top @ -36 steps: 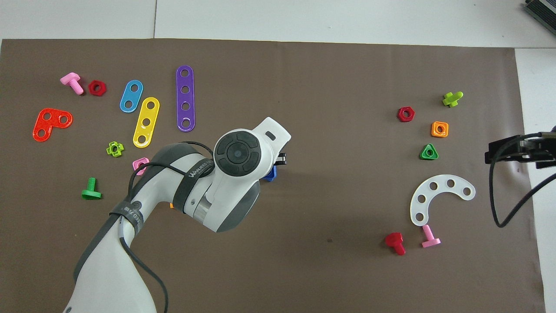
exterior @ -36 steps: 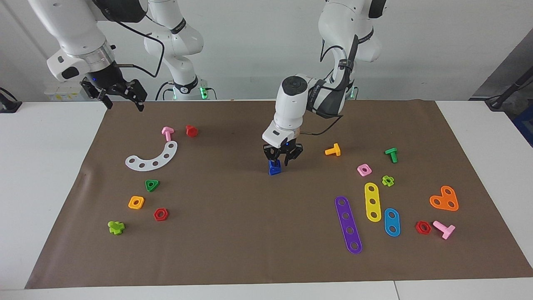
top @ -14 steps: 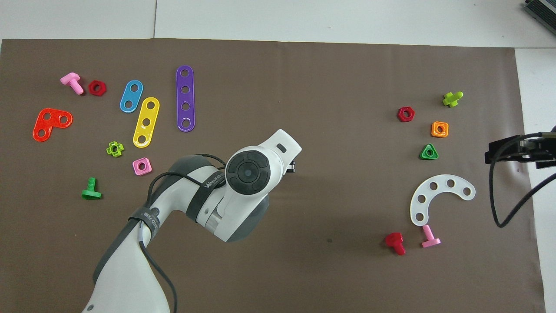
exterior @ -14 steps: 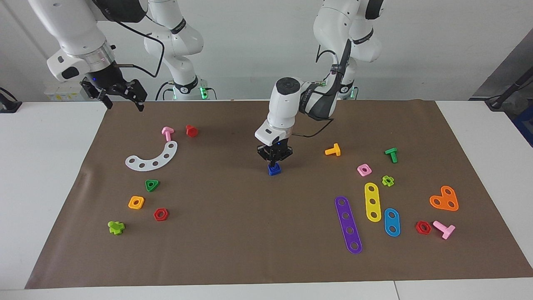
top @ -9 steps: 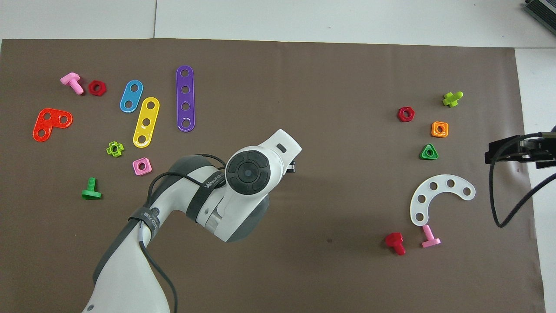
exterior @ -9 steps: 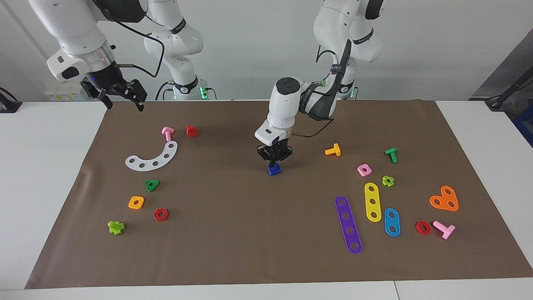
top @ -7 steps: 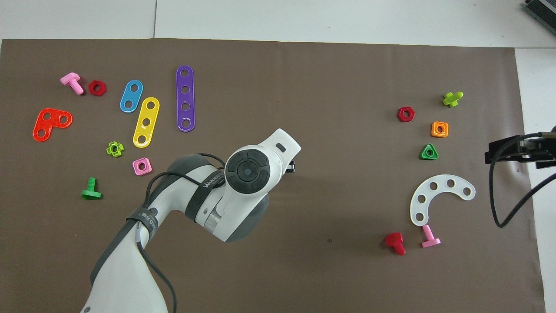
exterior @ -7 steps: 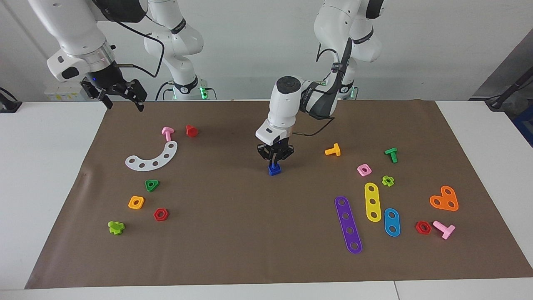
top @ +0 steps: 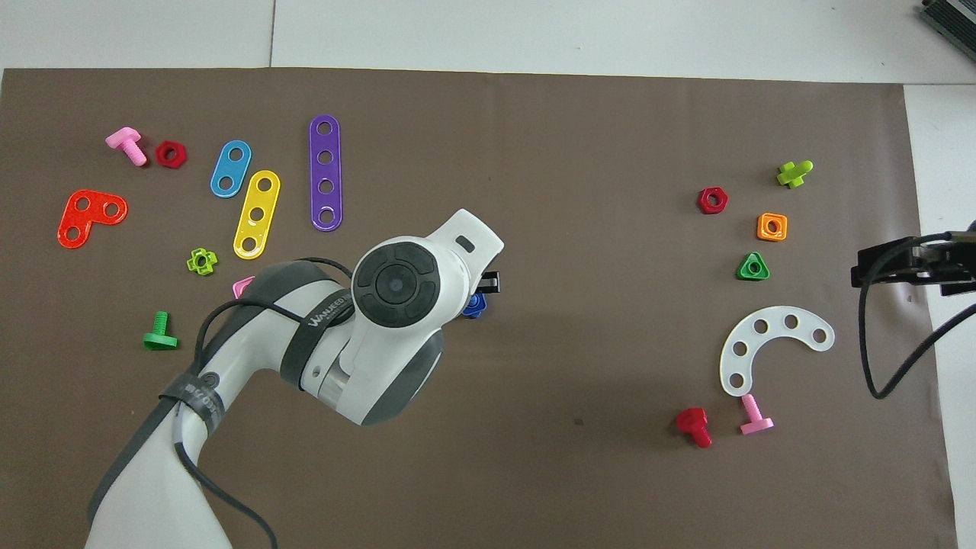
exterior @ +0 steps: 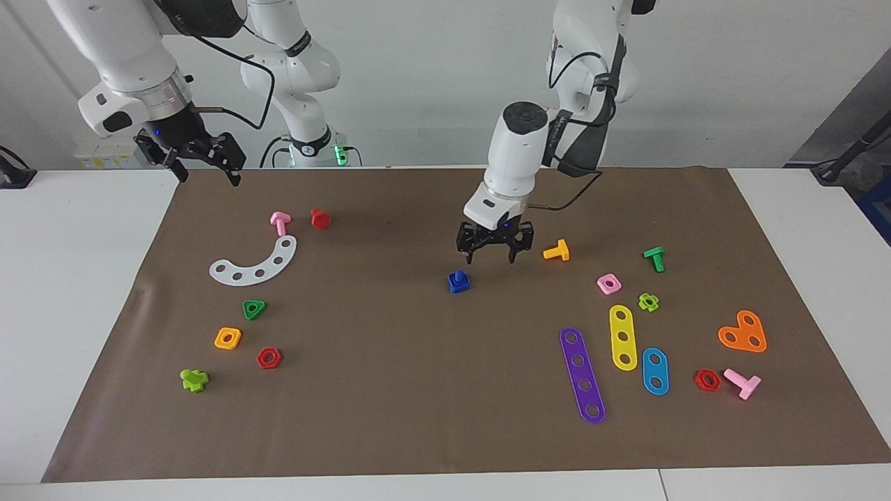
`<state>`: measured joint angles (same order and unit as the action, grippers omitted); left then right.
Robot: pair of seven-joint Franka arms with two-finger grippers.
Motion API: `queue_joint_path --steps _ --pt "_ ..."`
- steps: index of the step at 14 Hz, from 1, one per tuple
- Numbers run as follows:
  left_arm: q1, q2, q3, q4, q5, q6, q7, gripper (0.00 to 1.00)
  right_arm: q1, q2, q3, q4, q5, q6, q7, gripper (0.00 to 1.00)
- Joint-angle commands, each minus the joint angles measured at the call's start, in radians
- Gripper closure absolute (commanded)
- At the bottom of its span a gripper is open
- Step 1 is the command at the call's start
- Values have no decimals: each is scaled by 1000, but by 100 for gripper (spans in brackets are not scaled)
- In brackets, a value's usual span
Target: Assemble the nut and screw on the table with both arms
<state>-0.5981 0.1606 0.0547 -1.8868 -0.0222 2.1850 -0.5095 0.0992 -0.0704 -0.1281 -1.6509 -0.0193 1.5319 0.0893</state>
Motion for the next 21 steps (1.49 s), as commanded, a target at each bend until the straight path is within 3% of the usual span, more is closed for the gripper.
queue_joint_path --steps 1,8,17,21 --pt "88 -70 -9 -17 15 -73 121 0 1 -23 -2 -26 15 11 10 0" --pt "328 -203 -7 26 13 -266 445 0 1 -23 -2 -26 15 11 10 0" --pt "498 -156 -6 360 18 -599 653 0 1 -23 -2 -26 15 11 10 0" --pt "551 -150 0 385 8 -642 672 0 1 -23 -2 -26 15 11 10 0"
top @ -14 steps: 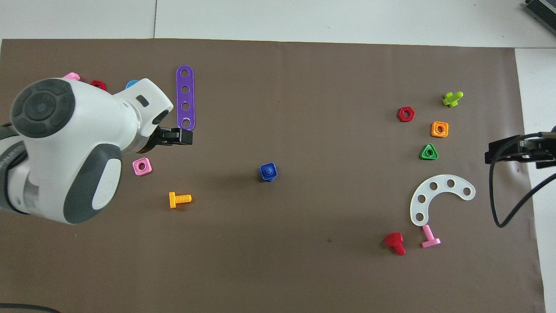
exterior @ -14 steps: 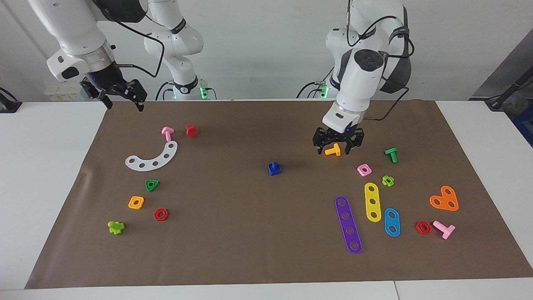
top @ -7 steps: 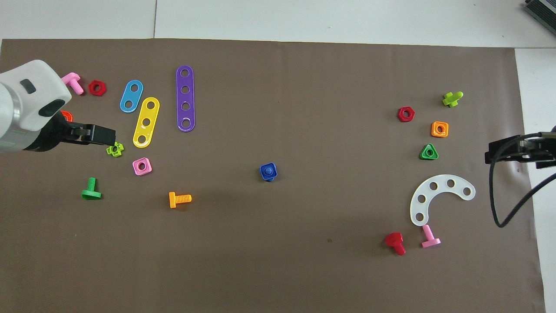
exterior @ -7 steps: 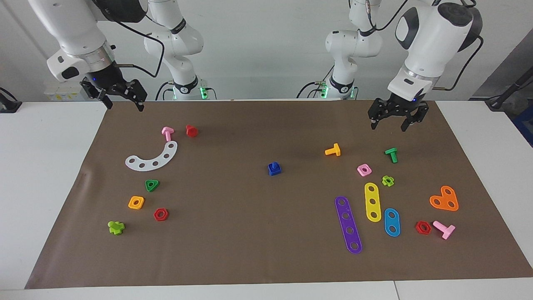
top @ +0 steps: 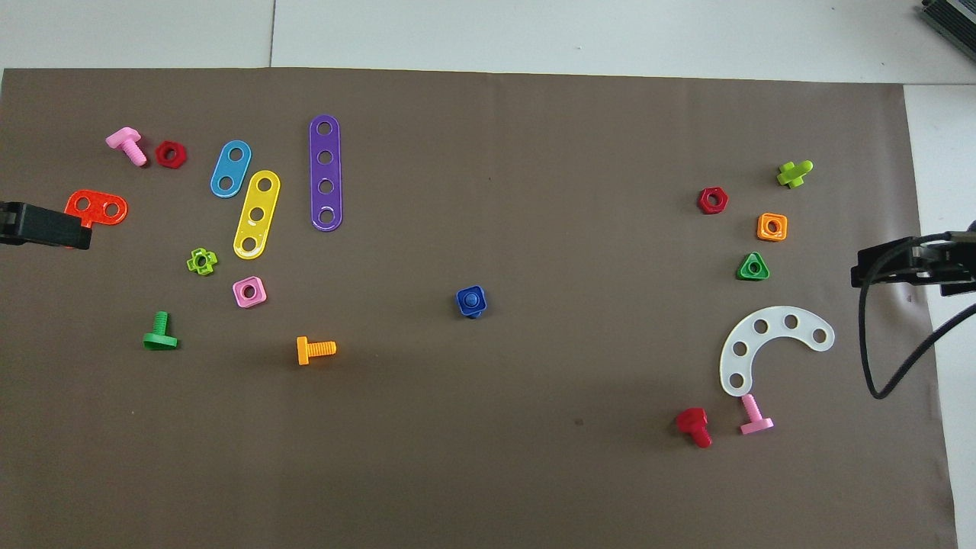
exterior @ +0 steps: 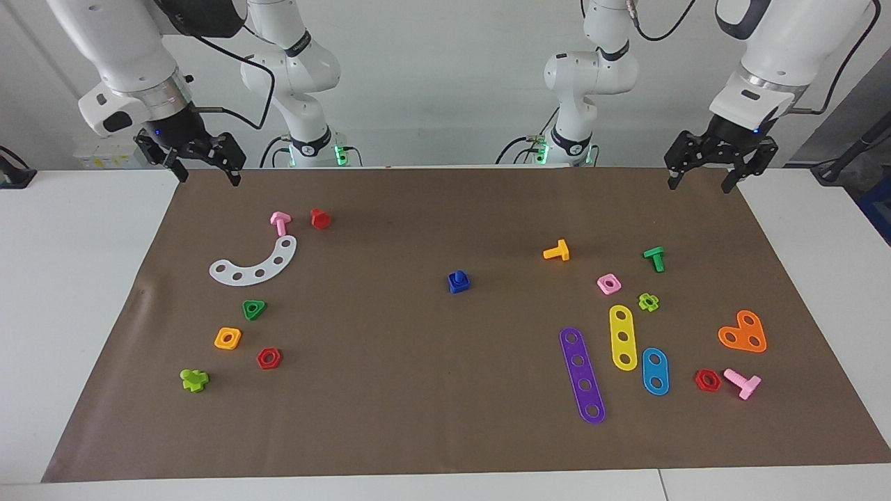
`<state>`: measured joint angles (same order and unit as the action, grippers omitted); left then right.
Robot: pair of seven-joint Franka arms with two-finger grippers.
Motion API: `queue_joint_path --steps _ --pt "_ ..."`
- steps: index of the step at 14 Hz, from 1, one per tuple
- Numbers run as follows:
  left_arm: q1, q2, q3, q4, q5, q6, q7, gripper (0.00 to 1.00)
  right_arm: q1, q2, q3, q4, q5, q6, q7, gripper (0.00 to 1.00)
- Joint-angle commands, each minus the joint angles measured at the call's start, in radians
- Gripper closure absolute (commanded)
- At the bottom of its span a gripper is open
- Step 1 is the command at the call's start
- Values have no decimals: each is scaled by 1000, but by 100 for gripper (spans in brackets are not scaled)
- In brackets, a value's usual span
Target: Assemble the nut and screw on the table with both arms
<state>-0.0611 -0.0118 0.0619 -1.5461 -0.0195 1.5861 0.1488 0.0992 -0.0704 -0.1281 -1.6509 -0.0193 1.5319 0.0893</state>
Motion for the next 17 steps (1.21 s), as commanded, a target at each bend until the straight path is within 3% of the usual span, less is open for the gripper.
queue_joint_path --steps 1,8,17 --pt "12 13 -7 44 10 -43 14 0 1 -23 -2 -26 15 11 10 0" --pt "0 -36 -17 -31 10 -40 12 0 1 -23 -2 -26 15 11 10 0" --pt "7 -37 -16 -32 12 -43 6 0 1 -23 -2 -26 15 11 10 0"
